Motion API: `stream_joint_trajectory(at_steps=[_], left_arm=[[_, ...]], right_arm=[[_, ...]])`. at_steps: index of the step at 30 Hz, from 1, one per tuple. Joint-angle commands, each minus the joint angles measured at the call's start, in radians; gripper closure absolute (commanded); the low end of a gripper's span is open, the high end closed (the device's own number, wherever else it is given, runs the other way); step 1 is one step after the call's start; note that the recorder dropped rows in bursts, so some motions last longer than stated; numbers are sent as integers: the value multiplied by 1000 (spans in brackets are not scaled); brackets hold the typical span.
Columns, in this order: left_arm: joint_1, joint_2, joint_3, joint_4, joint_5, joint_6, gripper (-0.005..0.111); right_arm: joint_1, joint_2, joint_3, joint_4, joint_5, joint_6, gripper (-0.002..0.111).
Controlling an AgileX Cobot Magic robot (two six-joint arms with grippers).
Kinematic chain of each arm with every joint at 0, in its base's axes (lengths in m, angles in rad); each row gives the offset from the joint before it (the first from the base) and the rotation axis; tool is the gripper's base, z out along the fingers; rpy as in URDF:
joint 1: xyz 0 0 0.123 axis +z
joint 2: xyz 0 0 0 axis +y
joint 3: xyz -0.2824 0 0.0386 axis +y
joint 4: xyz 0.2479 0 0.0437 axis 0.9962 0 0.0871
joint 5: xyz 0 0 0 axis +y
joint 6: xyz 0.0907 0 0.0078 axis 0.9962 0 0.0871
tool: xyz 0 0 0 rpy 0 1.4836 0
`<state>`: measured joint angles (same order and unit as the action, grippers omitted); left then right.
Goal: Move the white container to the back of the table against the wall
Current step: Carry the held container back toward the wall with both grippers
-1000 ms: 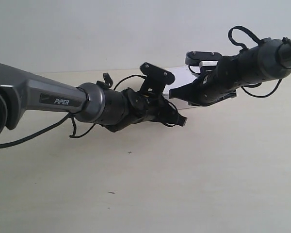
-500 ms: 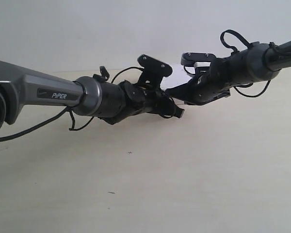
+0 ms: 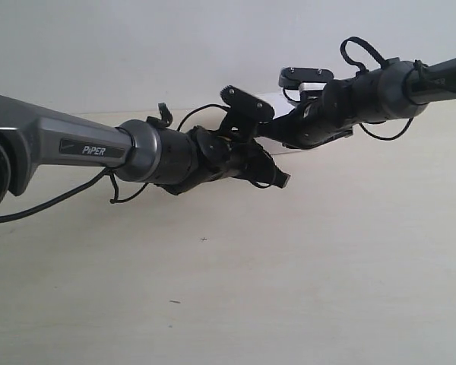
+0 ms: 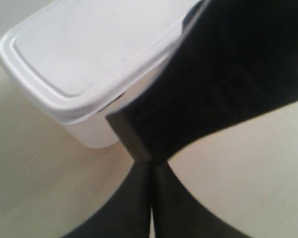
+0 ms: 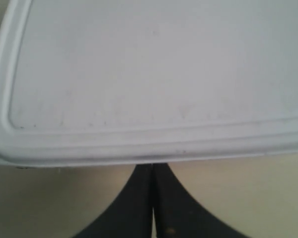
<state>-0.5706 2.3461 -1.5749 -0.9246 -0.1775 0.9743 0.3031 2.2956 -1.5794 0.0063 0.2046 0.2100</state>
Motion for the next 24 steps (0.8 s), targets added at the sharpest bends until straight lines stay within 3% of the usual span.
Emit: stream_joint_trajectory(at_steps=[1, 15, 24], left_arm=[[3, 4, -7, 8, 13, 74, 107], [17, 4, -7, 18, 10, 129, 107], [44, 4, -7, 18, 17, 129, 107]], right_arm=[[0, 40, -67, -6, 13, -5, 108], [0, 161, -249, -6, 24, 0, 108], [0, 164, -254, -6, -53, 0, 108]])
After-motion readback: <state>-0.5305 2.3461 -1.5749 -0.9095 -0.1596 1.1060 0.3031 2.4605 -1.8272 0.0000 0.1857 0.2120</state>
